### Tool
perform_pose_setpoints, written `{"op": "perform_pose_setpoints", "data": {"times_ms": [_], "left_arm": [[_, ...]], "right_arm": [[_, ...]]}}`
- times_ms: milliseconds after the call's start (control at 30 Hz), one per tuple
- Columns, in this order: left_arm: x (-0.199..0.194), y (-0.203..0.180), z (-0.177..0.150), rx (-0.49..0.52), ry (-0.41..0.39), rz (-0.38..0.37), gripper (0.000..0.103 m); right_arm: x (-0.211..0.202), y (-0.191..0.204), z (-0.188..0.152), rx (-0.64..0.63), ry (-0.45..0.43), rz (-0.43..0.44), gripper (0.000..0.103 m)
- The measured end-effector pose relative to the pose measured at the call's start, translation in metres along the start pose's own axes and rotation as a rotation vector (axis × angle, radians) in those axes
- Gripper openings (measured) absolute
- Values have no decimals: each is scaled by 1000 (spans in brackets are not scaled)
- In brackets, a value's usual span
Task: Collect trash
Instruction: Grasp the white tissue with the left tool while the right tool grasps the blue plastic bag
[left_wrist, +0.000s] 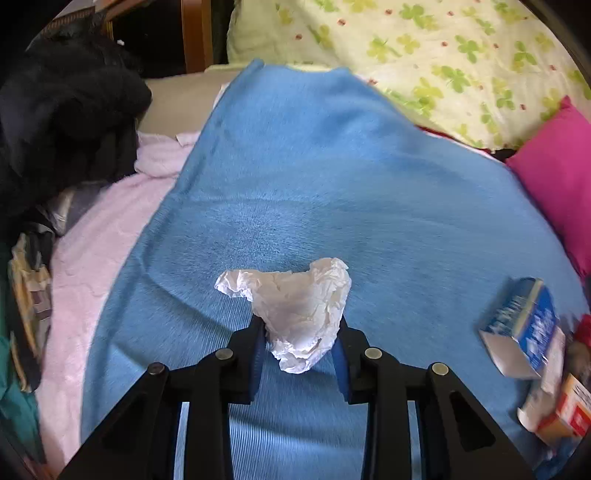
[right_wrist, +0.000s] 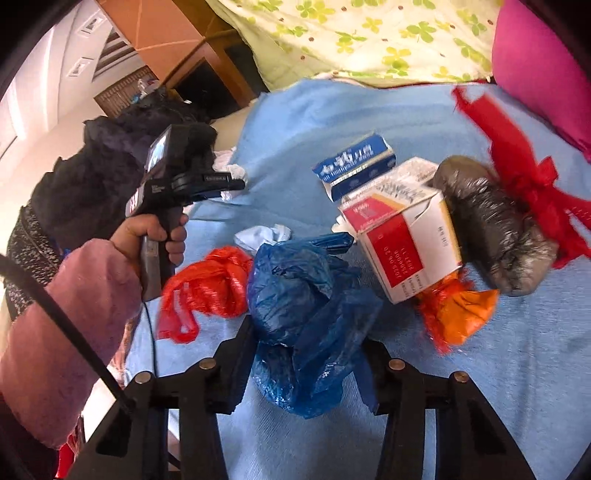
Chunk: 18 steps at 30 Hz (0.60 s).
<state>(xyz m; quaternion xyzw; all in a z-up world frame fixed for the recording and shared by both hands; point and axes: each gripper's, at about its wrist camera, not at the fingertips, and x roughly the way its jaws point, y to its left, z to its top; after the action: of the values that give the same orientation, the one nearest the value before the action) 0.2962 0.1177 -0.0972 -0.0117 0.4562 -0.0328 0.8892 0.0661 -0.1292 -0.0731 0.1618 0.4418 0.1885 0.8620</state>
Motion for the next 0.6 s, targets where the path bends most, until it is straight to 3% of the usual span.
{"op": "perform_pose_setpoints", "data": {"times_ms": [133, 267, 367, 600], "left_arm": [[-50, -11, -9, 52, -57, -26, 34], [-114, -44, -20, 168, -116, -40, 34], [-164, -84, -41, 255, -162, -120, 34], [-252, -194, -94, 442, -203, -358, 34]], "right_arm": [[-41, 4, -3, -18, -52, 40, 51], [-89, 10, -10, -48, -142, 58, 51], [-129, 4, -19, -39, -214, 53, 51], [-250, -39, -60, 67, -432, -76, 51]]}}
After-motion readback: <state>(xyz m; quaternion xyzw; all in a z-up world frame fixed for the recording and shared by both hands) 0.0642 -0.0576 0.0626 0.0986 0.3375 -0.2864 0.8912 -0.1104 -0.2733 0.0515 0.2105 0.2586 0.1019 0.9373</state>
